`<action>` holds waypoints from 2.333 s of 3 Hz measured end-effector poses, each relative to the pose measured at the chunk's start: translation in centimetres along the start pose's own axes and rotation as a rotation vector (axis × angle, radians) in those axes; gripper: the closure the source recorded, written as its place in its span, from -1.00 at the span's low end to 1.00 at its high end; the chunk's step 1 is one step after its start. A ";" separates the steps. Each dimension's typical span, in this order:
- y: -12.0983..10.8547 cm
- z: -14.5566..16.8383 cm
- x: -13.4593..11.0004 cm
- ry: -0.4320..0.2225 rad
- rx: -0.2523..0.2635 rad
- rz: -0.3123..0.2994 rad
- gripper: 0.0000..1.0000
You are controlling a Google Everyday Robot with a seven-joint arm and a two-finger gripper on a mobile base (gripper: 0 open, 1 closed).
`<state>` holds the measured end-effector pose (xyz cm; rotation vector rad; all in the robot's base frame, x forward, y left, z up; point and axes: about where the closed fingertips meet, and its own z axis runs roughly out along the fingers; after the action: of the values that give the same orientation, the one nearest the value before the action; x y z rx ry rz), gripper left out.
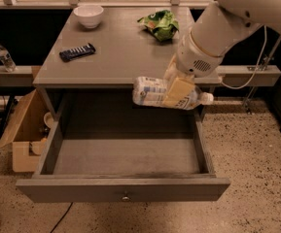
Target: Place blue plastic bottle into top drawer
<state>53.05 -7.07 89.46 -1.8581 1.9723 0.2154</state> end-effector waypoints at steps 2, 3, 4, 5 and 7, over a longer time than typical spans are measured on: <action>3.3 9.0 -2.8 -0.009 -0.072 0.159 1.00; 4.4 15.7 -4.9 0.022 -0.080 0.263 1.00; 4.3 19.9 -6.1 0.042 -0.066 0.332 1.00; 4.3 23.3 -6.5 0.023 -0.069 0.384 0.61; 4.1 28.1 -6.9 -0.013 -0.090 0.450 -0.32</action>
Offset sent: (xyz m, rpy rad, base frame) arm -0.0183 0.1229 -0.1414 0.0439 0.2136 -0.2041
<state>54.58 10.57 66.25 -1.4305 2.3830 0.4514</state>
